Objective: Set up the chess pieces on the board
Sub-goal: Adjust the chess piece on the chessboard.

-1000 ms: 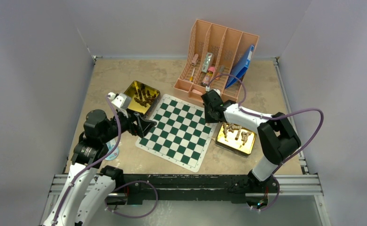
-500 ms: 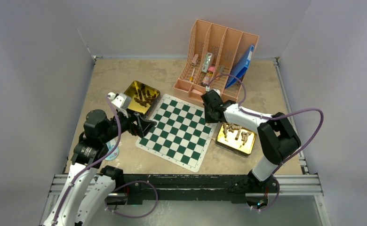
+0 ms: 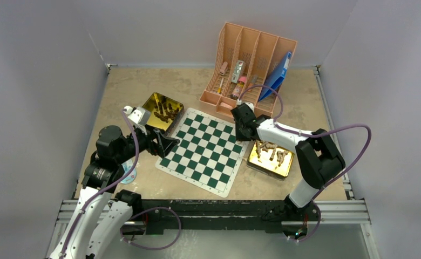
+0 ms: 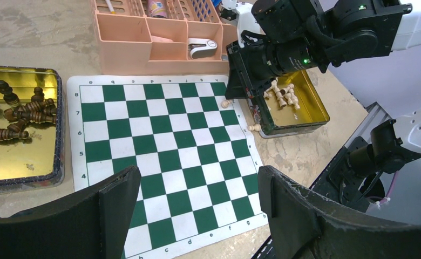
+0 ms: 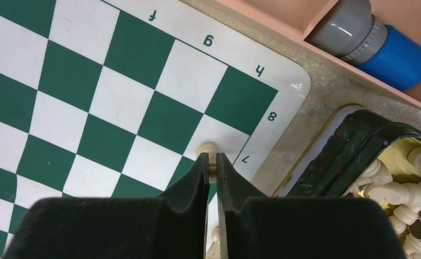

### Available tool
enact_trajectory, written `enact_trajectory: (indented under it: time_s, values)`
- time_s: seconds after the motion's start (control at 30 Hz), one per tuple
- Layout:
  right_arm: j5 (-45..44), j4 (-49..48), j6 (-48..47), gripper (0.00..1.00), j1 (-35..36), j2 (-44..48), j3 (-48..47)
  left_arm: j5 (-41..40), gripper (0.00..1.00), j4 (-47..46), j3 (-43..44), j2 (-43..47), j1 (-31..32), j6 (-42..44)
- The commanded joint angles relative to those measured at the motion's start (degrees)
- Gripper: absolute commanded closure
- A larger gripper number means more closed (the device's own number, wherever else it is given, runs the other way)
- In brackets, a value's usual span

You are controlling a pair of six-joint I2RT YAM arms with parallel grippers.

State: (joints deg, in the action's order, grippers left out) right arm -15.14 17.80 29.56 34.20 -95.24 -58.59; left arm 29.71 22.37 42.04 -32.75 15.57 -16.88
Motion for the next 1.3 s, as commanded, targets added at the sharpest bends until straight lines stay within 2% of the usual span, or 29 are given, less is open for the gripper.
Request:
enact_trajectory:
  time_s: [0.0, 0.07, 0.23, 0.37, 0.7, 1.27]
  values:
    - [-1.37, 0.77, 0.42, 0.89, 0.31, 0.58, -1.08, -0.20, 0.20, -0.71, -0.03, 0.37, 0.25, 0.89]
    - [-0.70, 0.39, 0.10, 0.88, 0.25, 0.67, -1.18, -0.16, 0.20, -0.76, -0.02, 0.32, 0.25, 0.89]
    - [0.23, -0.50, 0.13, 0.76, 0.31, 0.67, -1.06, -0.12, 0.20, -0.74, -0.05, 0.35, 0.25, 0.89]
    - [0.98, -1.33, 0.13, 0.73, 0.30, 0.59, -0.25, -0.16, 0.20, -0.84, -0.03, 0.32, 0.25, 0.89]
    - [1.40, -1.88, -0.01, 0.72, 0.23, -0.40, 0.36, -0.10, 0.20, -0.83, -0.03, 0.39, 0.25, 0.89]
    - [0.62, -1.19, 0.14, 0.78, 0.25, -0.18, 0.40, -0.10, 0.20, -0.83, -0.03, 0.27, 0.25, 0.98]
